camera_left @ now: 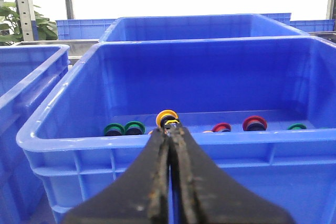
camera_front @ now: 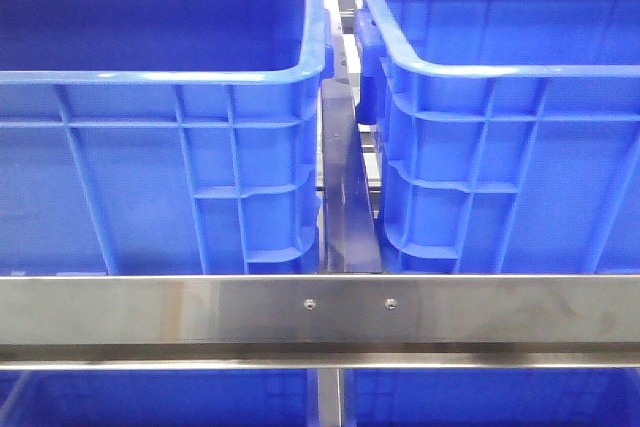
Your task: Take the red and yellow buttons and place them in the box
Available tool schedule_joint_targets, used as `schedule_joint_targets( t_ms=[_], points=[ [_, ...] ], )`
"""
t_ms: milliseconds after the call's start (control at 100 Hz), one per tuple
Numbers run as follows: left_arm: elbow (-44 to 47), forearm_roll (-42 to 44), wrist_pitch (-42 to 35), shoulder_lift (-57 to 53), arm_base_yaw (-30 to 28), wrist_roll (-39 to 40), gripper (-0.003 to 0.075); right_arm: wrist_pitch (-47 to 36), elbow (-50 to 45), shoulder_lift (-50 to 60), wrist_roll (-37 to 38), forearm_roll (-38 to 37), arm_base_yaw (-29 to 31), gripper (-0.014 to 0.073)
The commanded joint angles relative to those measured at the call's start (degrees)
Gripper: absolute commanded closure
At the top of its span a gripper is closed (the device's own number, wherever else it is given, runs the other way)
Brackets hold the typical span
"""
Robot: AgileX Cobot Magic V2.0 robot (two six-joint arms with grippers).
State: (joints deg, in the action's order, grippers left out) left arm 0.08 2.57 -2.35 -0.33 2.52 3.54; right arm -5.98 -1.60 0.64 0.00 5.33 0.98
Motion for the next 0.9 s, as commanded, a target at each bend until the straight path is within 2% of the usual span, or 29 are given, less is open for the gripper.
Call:
schedule_joint_targets(
  t_ms=[0,430,660,890],
  points=[
    [2.5,-0.5,-4.6,-1.6,-0.1,0.2,0.0739,-4.8,1.2,1.5,0.0,0.0,0.2,0.0661],
    [0.5,-0.5,-3.7,-1.6,-0.1,0.3,0.0739,-4.8,1.2,1.5,0.0,0.0,0.2,0.0661],
    [-11.6,-0.9,10.3,1.6,-0.1,0.3,0.0739,-4.8,1.2,1.5,0.0,0.0,0.2,0.0661],
    [-28.0,-1.5,23.3,12.3,-0.1,0.3,0.0739,-4.8,1.2,1.5,0.0,0.0,0.2,0.0661]
  ],
)
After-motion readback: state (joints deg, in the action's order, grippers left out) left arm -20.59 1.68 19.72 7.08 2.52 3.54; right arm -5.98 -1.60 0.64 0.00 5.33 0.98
